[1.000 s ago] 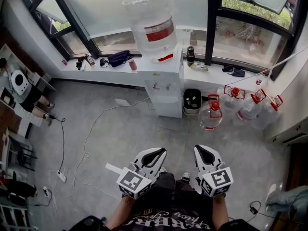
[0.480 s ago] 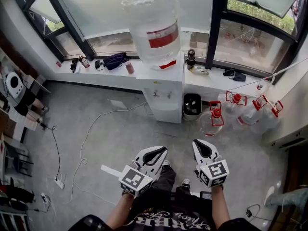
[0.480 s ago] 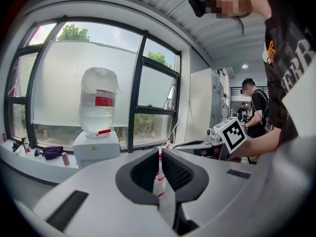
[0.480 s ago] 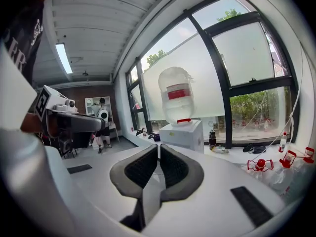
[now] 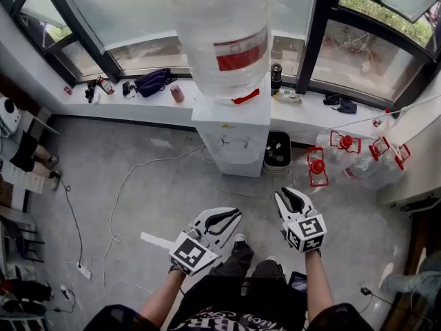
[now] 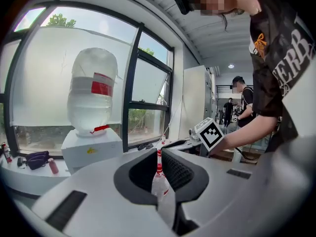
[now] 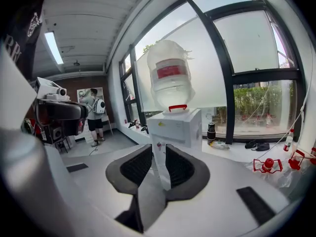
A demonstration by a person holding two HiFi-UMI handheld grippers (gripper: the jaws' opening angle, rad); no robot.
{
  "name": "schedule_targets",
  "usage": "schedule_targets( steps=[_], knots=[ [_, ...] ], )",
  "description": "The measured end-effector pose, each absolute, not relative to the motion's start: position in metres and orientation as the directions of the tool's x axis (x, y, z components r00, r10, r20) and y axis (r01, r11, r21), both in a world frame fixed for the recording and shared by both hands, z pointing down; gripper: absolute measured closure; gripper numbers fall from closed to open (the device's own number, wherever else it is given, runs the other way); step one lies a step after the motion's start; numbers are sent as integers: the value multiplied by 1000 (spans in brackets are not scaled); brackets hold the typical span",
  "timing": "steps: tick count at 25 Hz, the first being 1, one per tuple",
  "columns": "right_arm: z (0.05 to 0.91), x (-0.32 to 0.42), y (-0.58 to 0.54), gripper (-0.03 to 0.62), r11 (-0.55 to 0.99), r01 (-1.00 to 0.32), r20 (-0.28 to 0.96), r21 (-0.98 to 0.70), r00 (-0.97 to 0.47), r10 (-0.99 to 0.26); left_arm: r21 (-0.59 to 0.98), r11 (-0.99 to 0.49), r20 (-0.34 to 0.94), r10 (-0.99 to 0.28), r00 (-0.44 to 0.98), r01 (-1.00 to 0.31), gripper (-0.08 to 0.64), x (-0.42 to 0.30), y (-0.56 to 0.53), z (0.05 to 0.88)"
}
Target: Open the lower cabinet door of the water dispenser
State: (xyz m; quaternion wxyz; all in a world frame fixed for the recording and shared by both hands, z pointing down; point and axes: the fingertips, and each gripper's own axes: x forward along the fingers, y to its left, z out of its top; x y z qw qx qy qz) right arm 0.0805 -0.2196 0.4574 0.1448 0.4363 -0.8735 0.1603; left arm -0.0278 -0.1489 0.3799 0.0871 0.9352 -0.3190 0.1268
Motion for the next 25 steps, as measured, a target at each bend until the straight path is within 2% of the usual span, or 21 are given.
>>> schedule_targets(
  steps=[5, 14, 19, 25],
  knots=[
    [518, 84, -257, 471, 554, -815, 441, -167, -565, -698, 109, -801, 316, -534, 784, -589, 531, -28, -176, 416],
    [640, 121, -313, 465, 497, -827, 496, -261, -557, -666, 118, -784, 374, -533, 759, -609, 531, -5, -240, 490],
    [695, 129, -340, 432, 552, -807, 547, -210, -565, -618, 135, -784, 397, -517, 758, -605, 531, 18, -271, 537],
    [760, 134, -371, 406, 610, -760, 536, -224, -619, -574, 117, -776, 437, -520, 734, -620, 531, 44, -299, 609]
  ],
)
